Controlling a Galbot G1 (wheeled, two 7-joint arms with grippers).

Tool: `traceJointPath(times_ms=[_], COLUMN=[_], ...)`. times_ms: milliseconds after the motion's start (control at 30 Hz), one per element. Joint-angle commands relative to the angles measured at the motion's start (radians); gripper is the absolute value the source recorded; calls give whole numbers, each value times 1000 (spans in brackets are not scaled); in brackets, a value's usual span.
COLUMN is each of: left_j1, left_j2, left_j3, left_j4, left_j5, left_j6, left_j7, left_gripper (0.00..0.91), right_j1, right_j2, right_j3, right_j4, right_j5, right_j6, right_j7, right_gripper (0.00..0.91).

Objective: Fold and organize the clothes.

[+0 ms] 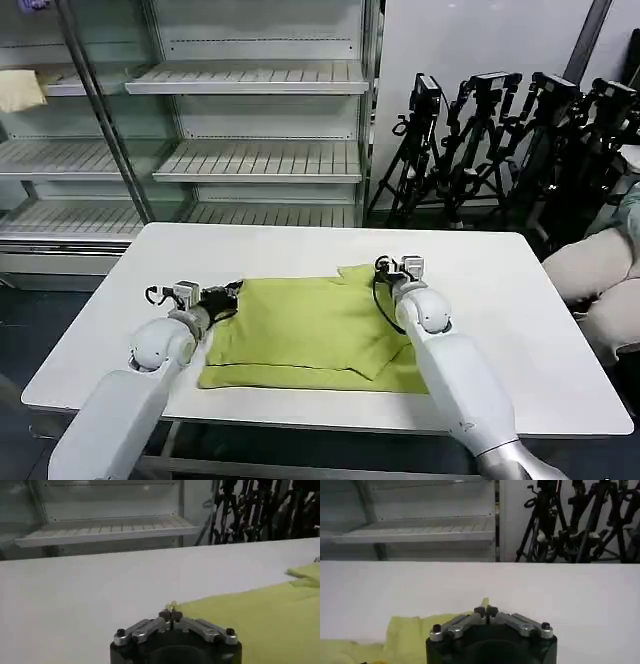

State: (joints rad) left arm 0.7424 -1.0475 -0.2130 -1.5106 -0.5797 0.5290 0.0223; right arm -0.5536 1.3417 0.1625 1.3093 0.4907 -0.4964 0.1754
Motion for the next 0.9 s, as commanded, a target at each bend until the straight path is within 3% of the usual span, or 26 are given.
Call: traceJointPath(times_ms=[33, 300, 900], left_j1=[62, 200, 415], left_j2=[27, 49, 78], left_j3=[-29, -95, -188], left_j4=[-112, -253, -417], left_j5=[-46, -66, -35], left_j6=[-36, -40, -71], left_j7=[9, 3, -4], left_gripper=[10, 10, 10], right_j1=[-90, -210, -556], right_j2=[-40, -112, -191], right_j3=[11, 37, 134], right_j4=[147, 385, 723], right_j5=[22, 82, 60], right_j6=[25, -21, -33], right_j7=[9, 33, 18], right_gripper=[0, 0, 0])
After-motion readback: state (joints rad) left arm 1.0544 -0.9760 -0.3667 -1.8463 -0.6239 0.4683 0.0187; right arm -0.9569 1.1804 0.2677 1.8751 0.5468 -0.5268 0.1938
